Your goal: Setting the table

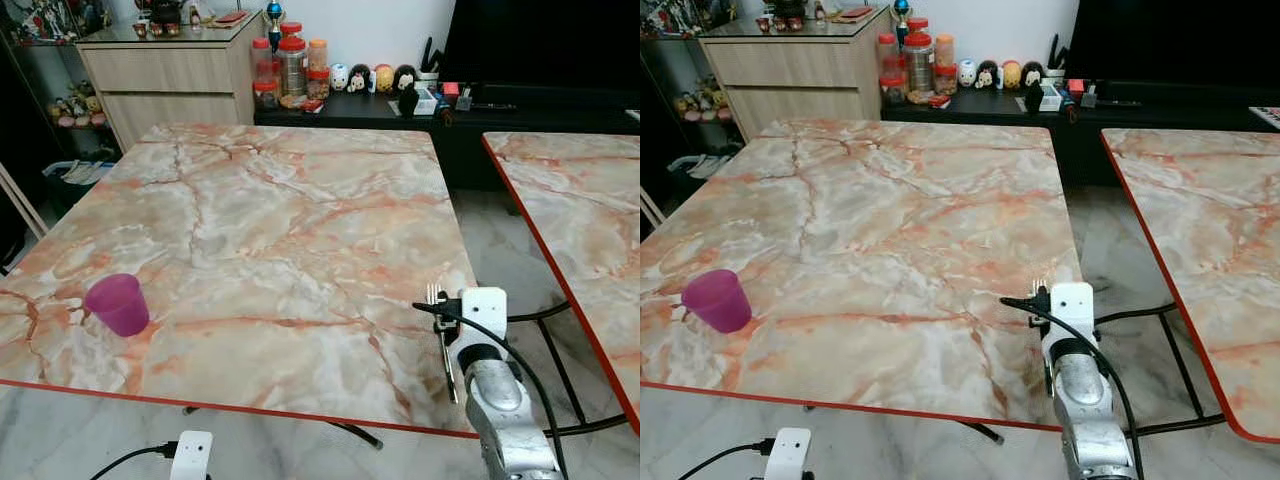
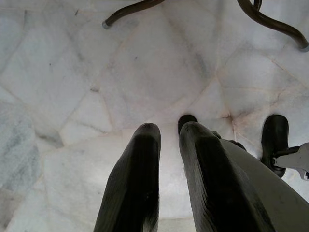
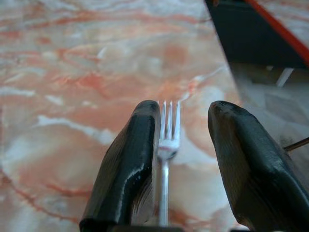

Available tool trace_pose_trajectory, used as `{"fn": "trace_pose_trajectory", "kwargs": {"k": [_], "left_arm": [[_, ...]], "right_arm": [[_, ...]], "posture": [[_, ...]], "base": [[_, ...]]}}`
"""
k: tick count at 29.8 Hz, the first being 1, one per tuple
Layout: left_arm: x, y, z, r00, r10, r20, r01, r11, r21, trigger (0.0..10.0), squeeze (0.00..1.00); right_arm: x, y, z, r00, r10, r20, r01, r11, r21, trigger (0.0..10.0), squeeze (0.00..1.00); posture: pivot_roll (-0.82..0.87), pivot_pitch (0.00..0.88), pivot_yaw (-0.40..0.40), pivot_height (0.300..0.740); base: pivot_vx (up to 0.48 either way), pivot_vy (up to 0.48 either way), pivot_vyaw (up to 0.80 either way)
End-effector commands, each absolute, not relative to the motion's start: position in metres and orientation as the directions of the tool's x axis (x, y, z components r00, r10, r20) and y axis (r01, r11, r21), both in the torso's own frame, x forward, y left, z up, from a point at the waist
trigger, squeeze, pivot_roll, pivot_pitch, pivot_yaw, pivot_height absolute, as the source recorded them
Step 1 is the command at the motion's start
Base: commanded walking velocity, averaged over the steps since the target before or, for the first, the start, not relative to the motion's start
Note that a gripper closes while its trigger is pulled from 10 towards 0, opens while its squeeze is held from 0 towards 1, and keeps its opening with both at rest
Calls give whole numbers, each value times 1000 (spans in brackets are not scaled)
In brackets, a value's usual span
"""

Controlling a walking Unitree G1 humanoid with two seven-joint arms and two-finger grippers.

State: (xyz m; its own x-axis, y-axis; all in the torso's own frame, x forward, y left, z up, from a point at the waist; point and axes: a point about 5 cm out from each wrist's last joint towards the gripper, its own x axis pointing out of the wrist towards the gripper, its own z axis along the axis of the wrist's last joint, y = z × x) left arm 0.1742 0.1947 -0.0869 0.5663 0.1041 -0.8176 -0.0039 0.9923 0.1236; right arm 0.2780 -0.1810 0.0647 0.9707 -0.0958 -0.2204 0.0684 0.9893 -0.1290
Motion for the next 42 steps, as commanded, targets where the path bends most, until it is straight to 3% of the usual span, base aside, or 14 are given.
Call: {"fn": "trace_pose_trajectory", "kwargs": {"k": [1, 5, 6, 7, 12, 13, 15, 16, 42], "left_arm": [[171, 197, -88, 553, 112, -825, -5, 991, 131, 10000, 0], [171, 198, -88, 553, 113, -826, -4, 991, 132, 10000, 0], [171, 198, -88, 553, 113, -826, -4, 991, 133, 10000, 0], [171, 198, -88, 554, 113, -825, -4, 991, 133, 10000, 0], [172, 198, -88, 554, 114, -824, -6, 991, 133, 10000, 0], [171, 198, -88, 554, 113, -825, -5, 991, 132, 10000, 0], [171, 198, -88, 554, 112, -825, -5, 991, 132, 10000, 0], [171, 197, -88, 552, 110, -827, -1, 991, 131, 10000, 0], [172, 195, -88, 547, 91, -832, 9, 993, 115, 10000, 0]], "right_arm": [[275, -181, 61, 965, -94, -247, 64, 990, -126, 10000, 0], [273, -180, 59, 962, -83, -261, 54, 992, -118, 10000, 0], [272, -179, 58, 961, -73, -267, 46, 993, -106, 10000, 992], [270, -178, 58, 960, -70, -271, 45, 994, -96, 10000, 1000], [265, -176, 56, 957, -75, -281, 49, 994, -97, 10000, 1000], [262, -177, 54, 953, -75, -293, 48, 994, -98, 10000, 75], [261, -177, 52, 951, -75, -301, 46, 994, -102, 10000, 75], [259, -177, 50, 948, -78, -309, 53, 995, -89, 10000, 0], [286, -177, 63, 955, -74, -287, 68, 997, -31, 10000, 0]], "posture": [[-78, 0, -10, 740], [-80, 0, -9, 740], [-79, 0, -10, 740], [-79, 0, -10, 740], [-78, 0, -11, 740], [-78, 0, -11, 740], [-78, 0, -11, 740], [-81, 0, -9, 740], [-69, 0, -7, 740]], "base": [[0, 0, 0], [0, 0, 0], [0, 0, 0], [0, 0, 0], [0, 0, 0], [0, 0, 0], [0, 0, 0], [0, 0, 0], [0, 0, 0]]}}
